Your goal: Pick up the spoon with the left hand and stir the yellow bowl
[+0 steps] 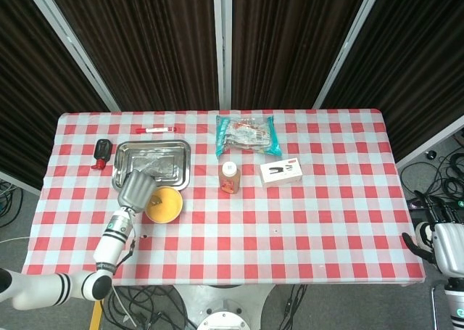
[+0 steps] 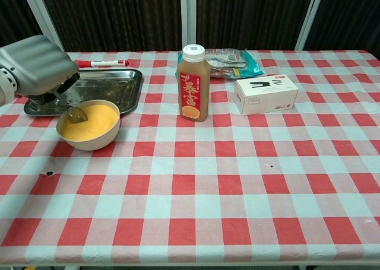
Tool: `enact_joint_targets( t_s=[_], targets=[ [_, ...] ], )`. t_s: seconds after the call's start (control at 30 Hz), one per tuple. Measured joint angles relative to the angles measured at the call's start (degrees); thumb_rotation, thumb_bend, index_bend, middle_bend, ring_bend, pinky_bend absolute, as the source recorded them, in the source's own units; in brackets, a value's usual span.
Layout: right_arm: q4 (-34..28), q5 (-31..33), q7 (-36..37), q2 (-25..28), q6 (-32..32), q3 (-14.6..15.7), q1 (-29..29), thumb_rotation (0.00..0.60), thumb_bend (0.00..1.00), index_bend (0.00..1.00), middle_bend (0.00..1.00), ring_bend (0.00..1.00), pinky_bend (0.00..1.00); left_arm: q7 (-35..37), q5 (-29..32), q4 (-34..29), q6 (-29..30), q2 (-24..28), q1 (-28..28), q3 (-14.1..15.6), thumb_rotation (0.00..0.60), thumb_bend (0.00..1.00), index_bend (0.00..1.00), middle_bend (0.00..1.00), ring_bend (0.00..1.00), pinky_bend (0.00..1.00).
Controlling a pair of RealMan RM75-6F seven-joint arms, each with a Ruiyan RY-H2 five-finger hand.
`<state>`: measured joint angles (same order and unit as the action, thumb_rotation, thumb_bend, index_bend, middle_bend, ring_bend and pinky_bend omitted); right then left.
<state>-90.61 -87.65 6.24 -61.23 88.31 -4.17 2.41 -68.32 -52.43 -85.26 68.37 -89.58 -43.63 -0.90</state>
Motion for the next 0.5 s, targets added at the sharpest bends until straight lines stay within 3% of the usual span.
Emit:
enact_joint_targets(
  t_s=[0.5],
  targets=[
    [-0.01,-0.04,0.04,0.09,0.42,-0.07,-0.21,0.600,0.19,0.10,0.28,0.13,0.23,9.87,6.40,-2.62,-8.25,2.74,-0.75,-2.85,0.600,0.42,0.68,1.00,1.00,1.00]
  ],
)
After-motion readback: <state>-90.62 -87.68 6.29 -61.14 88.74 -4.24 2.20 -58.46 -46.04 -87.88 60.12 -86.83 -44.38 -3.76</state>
